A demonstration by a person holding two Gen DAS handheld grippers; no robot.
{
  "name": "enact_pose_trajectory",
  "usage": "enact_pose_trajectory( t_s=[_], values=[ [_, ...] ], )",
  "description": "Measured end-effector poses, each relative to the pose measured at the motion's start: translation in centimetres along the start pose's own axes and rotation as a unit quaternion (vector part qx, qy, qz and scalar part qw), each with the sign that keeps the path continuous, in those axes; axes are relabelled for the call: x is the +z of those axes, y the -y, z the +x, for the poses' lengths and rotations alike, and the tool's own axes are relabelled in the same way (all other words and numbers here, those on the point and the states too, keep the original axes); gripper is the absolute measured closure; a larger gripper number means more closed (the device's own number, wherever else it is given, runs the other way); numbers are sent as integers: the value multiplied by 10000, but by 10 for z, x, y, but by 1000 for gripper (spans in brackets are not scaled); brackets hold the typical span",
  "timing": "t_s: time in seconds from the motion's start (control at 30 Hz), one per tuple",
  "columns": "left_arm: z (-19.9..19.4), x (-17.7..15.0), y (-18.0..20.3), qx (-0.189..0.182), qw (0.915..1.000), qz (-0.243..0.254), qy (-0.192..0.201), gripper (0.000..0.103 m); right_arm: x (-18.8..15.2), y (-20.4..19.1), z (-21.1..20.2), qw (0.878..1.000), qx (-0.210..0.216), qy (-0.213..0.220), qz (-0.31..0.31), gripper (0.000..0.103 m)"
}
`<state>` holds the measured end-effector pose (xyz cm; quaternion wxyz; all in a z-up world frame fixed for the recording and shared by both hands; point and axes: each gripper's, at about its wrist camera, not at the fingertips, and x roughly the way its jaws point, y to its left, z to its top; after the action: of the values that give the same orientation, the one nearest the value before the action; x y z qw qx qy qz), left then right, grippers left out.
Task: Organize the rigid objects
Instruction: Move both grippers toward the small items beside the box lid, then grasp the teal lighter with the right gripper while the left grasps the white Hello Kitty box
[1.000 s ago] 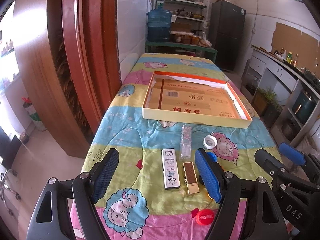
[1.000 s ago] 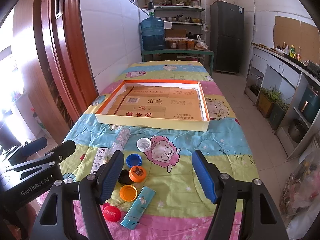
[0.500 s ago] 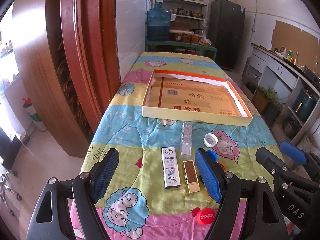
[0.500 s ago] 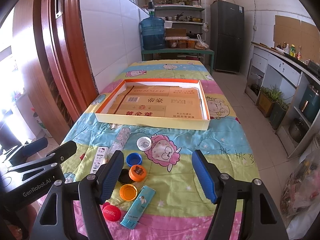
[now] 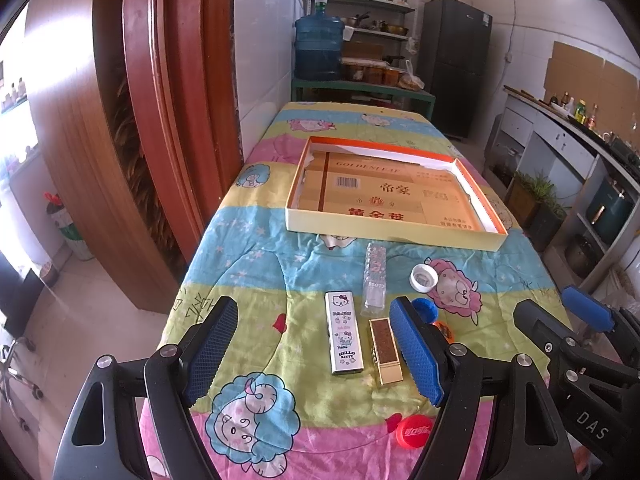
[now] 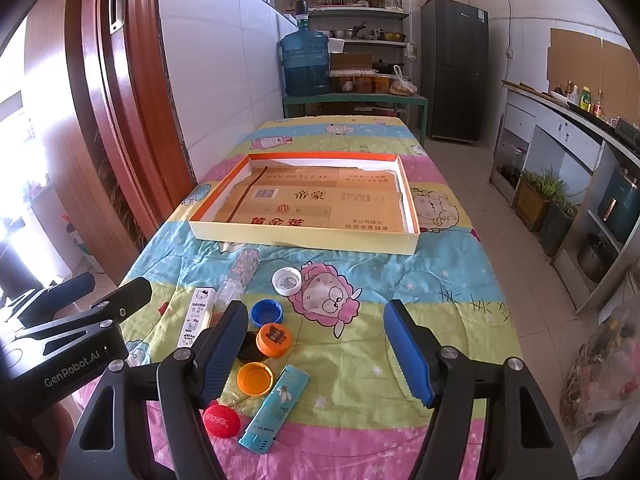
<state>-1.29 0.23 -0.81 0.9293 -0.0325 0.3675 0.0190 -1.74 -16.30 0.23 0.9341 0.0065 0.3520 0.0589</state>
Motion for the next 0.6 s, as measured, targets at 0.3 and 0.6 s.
enact_pose_trajectory(
  t_s=[0.3, 0.6],
  values=[
    [5, -2, -6, 34, 10000, -66, -47, 23, -1, 8, -1, 9999, -96, 25, 93, 33],
    [15, -8, -13, 77, 9999, -69, -138, 23, -17, 21, 3, 9993, -216, -192, 220, 33]
  ],
)
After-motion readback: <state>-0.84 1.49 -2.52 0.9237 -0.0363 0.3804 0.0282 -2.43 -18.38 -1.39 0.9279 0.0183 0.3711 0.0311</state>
